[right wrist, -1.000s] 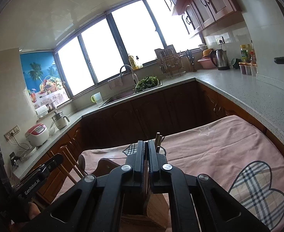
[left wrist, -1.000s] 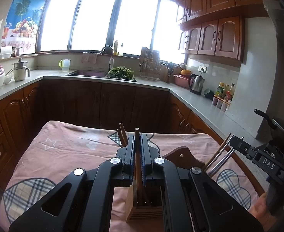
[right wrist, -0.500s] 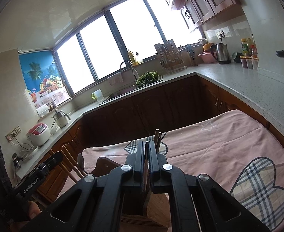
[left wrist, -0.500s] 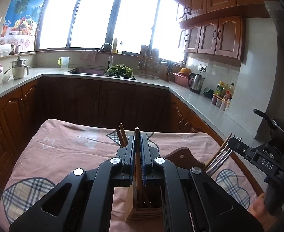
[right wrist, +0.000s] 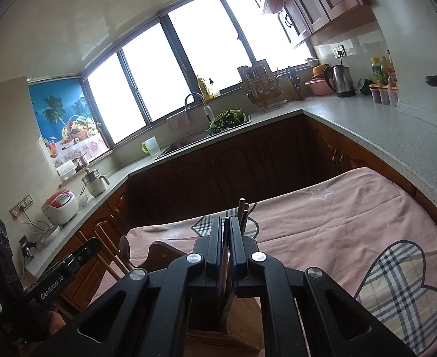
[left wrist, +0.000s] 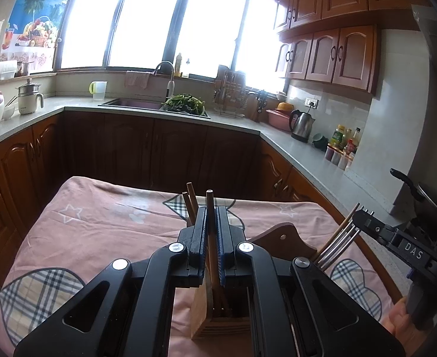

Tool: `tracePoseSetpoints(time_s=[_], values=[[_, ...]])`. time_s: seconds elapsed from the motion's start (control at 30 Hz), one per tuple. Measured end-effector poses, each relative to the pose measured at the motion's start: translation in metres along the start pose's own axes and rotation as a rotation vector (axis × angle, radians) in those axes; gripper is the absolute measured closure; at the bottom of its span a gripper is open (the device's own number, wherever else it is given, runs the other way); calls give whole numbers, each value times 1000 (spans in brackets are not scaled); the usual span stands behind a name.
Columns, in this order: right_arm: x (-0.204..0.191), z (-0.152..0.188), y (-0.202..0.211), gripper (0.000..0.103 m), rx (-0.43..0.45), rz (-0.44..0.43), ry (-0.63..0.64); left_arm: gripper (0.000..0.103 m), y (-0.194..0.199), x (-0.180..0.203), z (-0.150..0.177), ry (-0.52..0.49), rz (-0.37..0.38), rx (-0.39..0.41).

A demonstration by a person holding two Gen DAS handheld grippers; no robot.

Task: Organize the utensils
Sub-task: 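Lower the wooden chopstick into the holder and open the left tool while the right tool releases its metal chopsticks, then withdraw both open tools from the holder back over the table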

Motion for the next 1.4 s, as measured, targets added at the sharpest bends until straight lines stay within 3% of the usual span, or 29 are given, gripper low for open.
tracePoseSetpoints(time_s=[0.33, 0.43, 0.5, 0.67, 0.83, 0.93, 1.0, 1.1, 1.4], values=[[-2, -5, 6, 92, 9, 2, 3, 93, 2, -2, 1, -2, 2, -4], [-3, -8, 9, 87, 20, -2, 2, 78, 5, -2, 0, -7, -6, 5], [-6, -11, 13, 74, 33, -11, 3, 68, 7, -2, 0, -11, -16, 12], [-11, -17, 25, 68, 82, 2, 24, 67, 10, -1, 2, -22, -17, 12], [-11, -21, 30, 52, 99, 5, 17, 56, 14, -1, 4, -19, -23, 15], [-9, -20, 33, 40, 102, 7, 10, 31, 19, -4, 5, -13, -34, 20], [-7, -18, 34, 22, 103, 5, 6, 9, 23, -5, 6, -5, -44, 29], [-7, -15, 37, 8, 106, -4, 2, 3, 31, -6, 7, -7, -50, 40], [-10, 0, 54, 1, 93, -23, -10, 0, 53, -7, 19, -26, -79, 35]])
Point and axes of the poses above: each gripper's, at about its wrist camera, not at the fingertips, and y roughly against the way its jaws point, x to its right, z to its underside, the point moved 9 cm from there along -y, roughly the way its jaws point, and after that the axes turned 5 degrees about -x, right-handed, at the moved point
